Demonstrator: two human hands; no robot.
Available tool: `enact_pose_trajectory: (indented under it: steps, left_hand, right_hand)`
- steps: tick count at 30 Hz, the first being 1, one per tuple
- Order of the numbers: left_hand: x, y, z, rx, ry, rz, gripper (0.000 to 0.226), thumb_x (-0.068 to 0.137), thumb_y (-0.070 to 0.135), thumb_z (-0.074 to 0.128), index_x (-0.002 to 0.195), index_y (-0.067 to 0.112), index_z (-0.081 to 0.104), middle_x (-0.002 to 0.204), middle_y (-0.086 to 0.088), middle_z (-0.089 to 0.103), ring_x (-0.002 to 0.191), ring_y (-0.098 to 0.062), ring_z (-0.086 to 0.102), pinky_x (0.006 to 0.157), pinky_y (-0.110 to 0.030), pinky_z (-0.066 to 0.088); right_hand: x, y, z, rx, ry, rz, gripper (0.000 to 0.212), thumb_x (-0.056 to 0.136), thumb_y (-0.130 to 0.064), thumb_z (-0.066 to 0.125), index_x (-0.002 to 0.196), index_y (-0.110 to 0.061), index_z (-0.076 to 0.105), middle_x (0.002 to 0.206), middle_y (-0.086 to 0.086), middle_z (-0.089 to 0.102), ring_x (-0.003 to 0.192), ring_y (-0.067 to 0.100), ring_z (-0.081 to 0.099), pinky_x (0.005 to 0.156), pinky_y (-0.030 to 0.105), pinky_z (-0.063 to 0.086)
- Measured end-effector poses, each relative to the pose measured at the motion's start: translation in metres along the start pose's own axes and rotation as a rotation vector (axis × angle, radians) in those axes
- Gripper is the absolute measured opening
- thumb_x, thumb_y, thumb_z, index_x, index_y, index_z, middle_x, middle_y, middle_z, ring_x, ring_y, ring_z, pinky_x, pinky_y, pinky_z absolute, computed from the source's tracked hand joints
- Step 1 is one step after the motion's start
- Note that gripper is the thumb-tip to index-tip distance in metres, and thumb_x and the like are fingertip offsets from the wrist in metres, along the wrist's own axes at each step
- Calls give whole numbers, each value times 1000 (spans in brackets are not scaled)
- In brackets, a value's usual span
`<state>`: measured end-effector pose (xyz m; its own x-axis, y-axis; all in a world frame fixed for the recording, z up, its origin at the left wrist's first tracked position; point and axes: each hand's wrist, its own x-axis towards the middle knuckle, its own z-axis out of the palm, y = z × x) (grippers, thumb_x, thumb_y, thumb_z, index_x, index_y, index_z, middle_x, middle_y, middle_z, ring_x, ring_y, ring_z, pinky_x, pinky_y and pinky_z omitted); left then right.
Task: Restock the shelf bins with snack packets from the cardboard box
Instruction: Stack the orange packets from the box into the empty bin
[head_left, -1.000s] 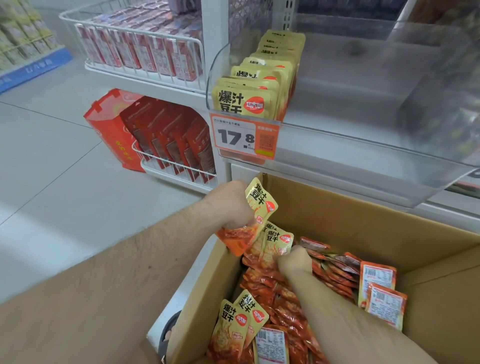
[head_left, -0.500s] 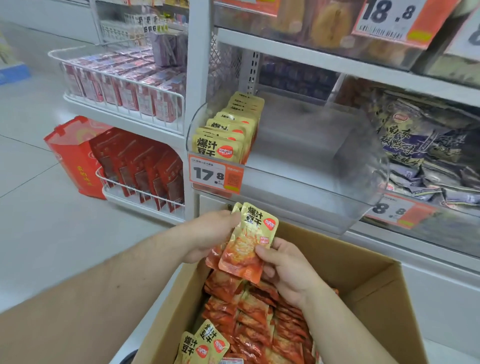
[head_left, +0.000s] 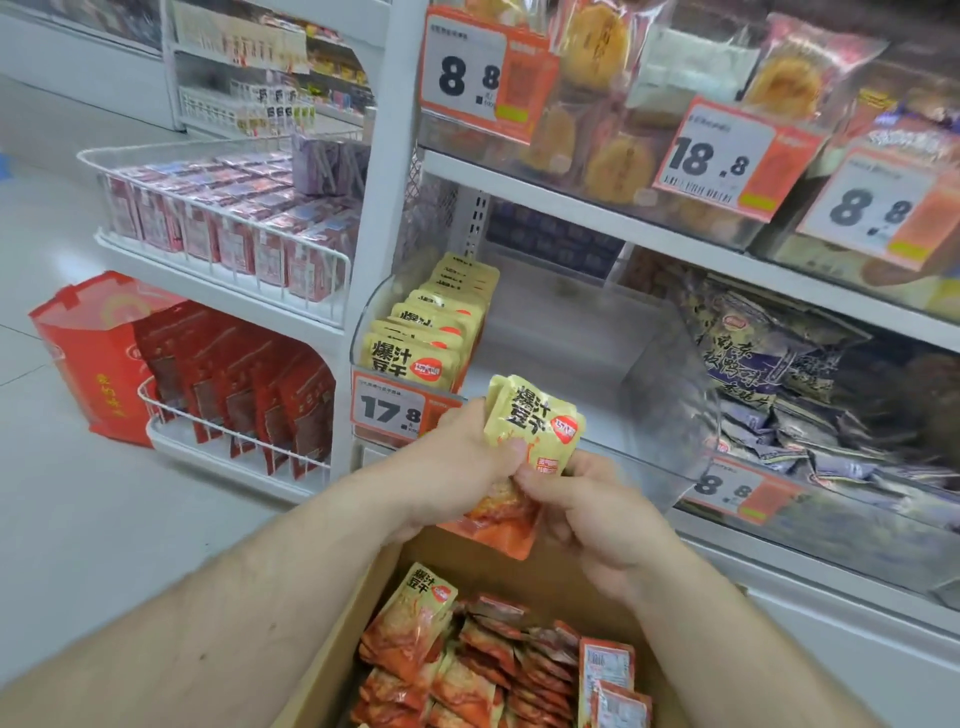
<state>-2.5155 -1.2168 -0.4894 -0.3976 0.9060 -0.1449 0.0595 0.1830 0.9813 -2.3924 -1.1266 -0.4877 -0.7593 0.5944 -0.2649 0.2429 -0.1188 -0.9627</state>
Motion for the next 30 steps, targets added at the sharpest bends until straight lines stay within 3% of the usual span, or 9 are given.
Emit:
enact_pose_trajectory:
  steps: [3,5,10,14,17,21,24,26,30]
  left_hand:
    - [3,15,-4,-42,131,103,10,98,41,52,101,33,56,108,5,68,104,-13,65,95,-41,53]
    - [10,17,-13,30,373,259,15,100,37,49,102,26,59,104,4,64,102,-13,61,91,-36,49]
    - [26,-1,-43,512,874,347,31,88,29,66,119,22,63,125,-3,39,126,-24,32,107,-33,23]
    - [35,-15,-41,679,904,230,40,87,39,66,126,37,60,153,-12,17,145,-31,7,117,-54,8]
    - [43,-17,-35,578,857,88,69,90,50,59,149,45,25,161,-6,-6,149,-31,-7,117,-61,3]
    - [48,-19,-26,465,836,74,107,82,50,68,153,36,-10,161,-2,-13,149,-29,-4,117,-62,9]
    - [49,-23,-25,432,859,95,116,76,41,73,154,28,-11,160,-1,-9,148,-28,0,118,-58,13]
    - [52,-26,-25,418,870,125,115,74,36,73,155,27,-8,159,-4,-7,147,-29,1,120,-53,12]
    - [54,-26,-24,413,864,142,112,74,34,73,155,29,-5,157,-3,-8,145,-27,0,121,-50,11]
  right_hand:
    - [-1,-28,-2,-32,-18,12,16,93,-7,60,79,-14,63,48,-11,57,34,0,41,44,20,27]
    - [9,-45,-10,-32,40,35,20,92,-11,63,73,-16,58,43,-11,49,35,3,32,43,20,25]
    - [75,-84,-27,-4,340,24,21,88,-15,71,77,-19,54,45,-6,46,28,3,29,37,16,24]
    - [148,-80,-29,-103,448,49,15,87,-14,74,86,-14,59,63,-2,49,36,7,38,35,15,29]
    - [196,-66,-31,-193,450,46,13,90,-11,71,98,-10,60,70,1,56,50,11,44,32,16,31]
    - [237,-56,-28,-332,350,70,24,95,-25,64,100,-2,62,88,12,66,56,20,59,47,23,44]
    - [253,-54,-26,-200,296,27,26,104,-17,45,126,-5,51,115,14,62,44,9,65,36,17,45]
    - [259,-52,-26,-182,327,1,18,105,-11,42,118,-6,51,111,13,61,41,3,62,35,15,43]
    - [270,-46,-28,-232,379,-3,26,99,-14,55,123,-7,54,116,12,66,64,15,69,47,20,52]
